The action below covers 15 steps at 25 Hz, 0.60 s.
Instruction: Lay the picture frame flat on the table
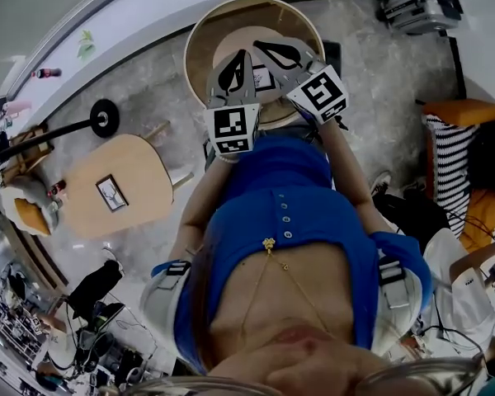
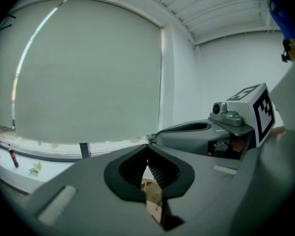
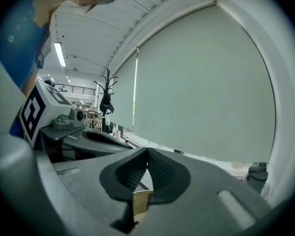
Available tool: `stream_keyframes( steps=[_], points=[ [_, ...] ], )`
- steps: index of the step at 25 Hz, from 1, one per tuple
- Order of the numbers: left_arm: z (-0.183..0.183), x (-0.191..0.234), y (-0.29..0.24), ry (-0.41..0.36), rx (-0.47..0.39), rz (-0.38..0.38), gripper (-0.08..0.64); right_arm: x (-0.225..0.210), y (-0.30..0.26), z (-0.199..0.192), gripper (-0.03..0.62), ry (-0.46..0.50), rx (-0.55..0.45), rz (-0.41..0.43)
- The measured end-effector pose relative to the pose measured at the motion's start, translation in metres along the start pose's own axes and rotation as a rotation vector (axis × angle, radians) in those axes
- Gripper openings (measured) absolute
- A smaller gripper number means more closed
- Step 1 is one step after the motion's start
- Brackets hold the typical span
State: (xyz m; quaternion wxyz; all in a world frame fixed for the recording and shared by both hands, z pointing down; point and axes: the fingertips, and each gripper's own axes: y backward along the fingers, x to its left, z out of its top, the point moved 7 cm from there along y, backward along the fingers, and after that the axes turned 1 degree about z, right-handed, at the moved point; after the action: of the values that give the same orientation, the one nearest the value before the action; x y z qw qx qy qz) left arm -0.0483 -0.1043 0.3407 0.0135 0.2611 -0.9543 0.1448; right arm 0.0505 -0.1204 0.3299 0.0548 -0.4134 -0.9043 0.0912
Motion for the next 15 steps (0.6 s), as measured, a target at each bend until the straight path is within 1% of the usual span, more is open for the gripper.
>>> stream_keyframes(
  steps=[7,15],
  points=[
    [-0.002,-0.012,-0.002,-0.028,0.004,-0.013,0.0,-0.005,0.016,-0.003,0.0,-0.002,0.013,-0.008],
    [-0.01,-0.014,-0.002,-0.022,0.023,-0.017,0.0,-0.008,0.02,-0.01,0.001,-0.011,0.026,-0.008]
  ],
)
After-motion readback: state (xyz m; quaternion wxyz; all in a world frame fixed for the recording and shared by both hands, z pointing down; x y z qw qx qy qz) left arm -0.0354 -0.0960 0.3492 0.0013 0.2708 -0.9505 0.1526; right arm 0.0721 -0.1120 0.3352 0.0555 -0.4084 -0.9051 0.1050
